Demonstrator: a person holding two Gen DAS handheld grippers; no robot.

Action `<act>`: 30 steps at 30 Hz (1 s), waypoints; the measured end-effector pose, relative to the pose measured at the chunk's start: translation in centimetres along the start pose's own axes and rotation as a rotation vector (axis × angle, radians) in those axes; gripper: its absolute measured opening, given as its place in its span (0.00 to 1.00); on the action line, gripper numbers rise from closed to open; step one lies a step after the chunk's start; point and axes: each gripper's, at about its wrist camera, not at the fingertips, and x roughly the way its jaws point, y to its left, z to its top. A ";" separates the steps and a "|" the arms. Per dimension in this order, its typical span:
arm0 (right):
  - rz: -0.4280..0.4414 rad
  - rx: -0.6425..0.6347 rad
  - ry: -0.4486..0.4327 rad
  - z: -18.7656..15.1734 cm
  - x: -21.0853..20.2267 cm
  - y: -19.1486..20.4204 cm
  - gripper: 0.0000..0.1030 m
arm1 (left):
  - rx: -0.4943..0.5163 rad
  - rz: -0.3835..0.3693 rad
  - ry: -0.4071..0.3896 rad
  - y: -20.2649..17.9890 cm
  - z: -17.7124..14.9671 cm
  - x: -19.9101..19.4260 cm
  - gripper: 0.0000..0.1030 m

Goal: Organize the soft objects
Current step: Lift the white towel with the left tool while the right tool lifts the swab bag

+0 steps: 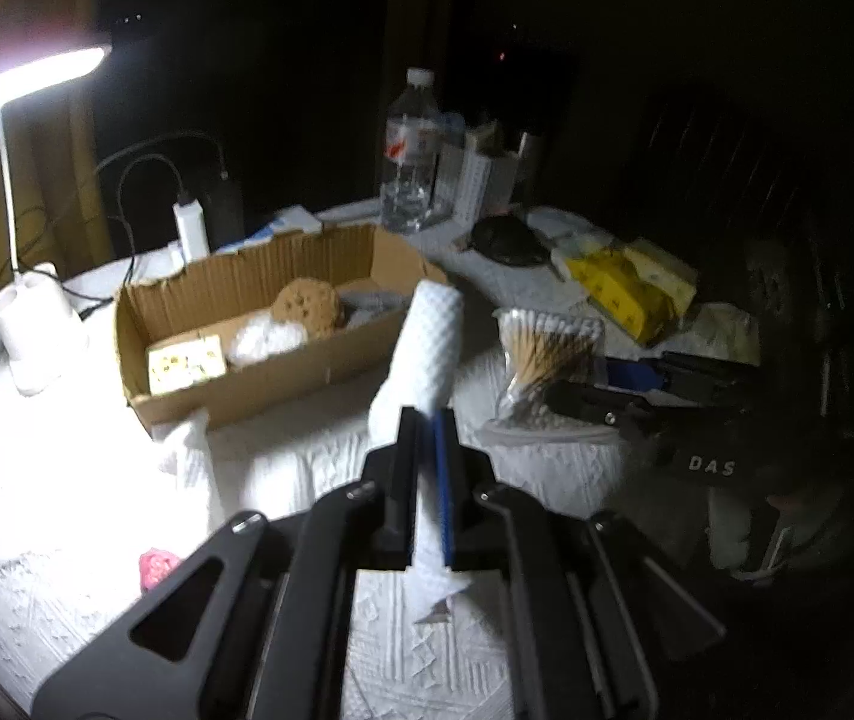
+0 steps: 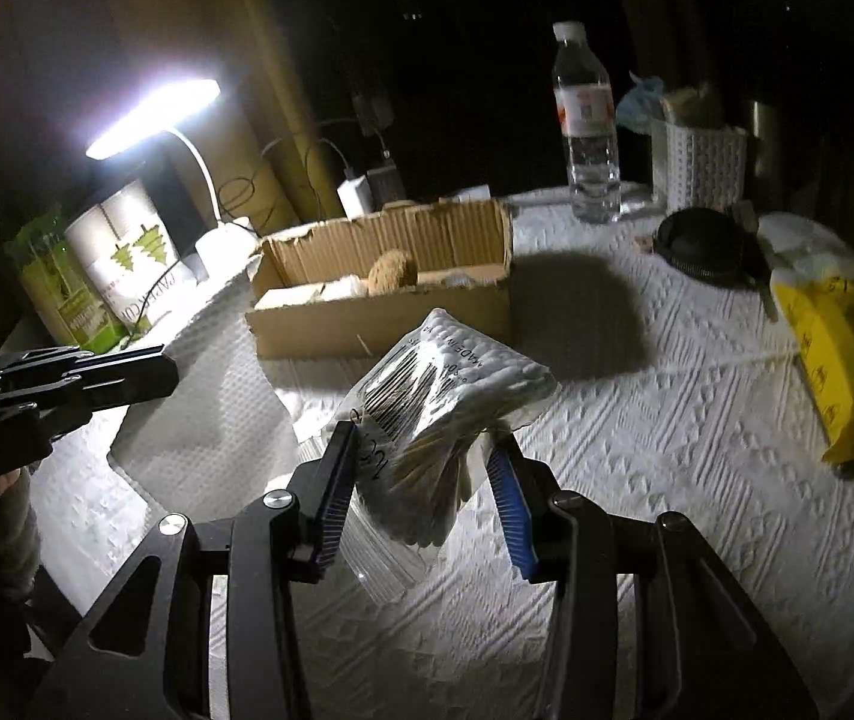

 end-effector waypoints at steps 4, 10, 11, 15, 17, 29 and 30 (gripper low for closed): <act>-0.001 -0.012 -0.017 0.9 -0.4 0.3 0.44 | 0.005 0.010 -0.024 0.1 1.0 -0.7 0.04; -0.001 -0.033 -0.042 2.8 -0.7 0.7 0.44 | 0.002 0.027 -0.063 0.7 2.6 -1.7 0.04; 0.000 -0.037 -0.047 3.1 -0.8 0.7 0.44 | 0.000 0.032 -0.070 0.9 3.0 -1.8 0.04; 0.006 -0.050 -0.062 4.3 -0.7 0.9 0.44 | -0.002 0.044 -0.090 1.4 4.1 -2.2 0.04; 0.007 -0.054 -0.067 4.8 -0.6 1.0 0.44 | -0.001 0.050 -0.099 1.6 4.6 -2.4 0.04; 0.013 -0.073 -0.078 7.6 0.8 0.8 0.44 | -0.004 0.098 -0.149 4.0 7.5 -2.2 0.04; 0.013 -0.074 -0.078 7.8 0.9 0.8 0.44 | -0.004 0.103 -0.153 4.2 7.8 -2.2 0.04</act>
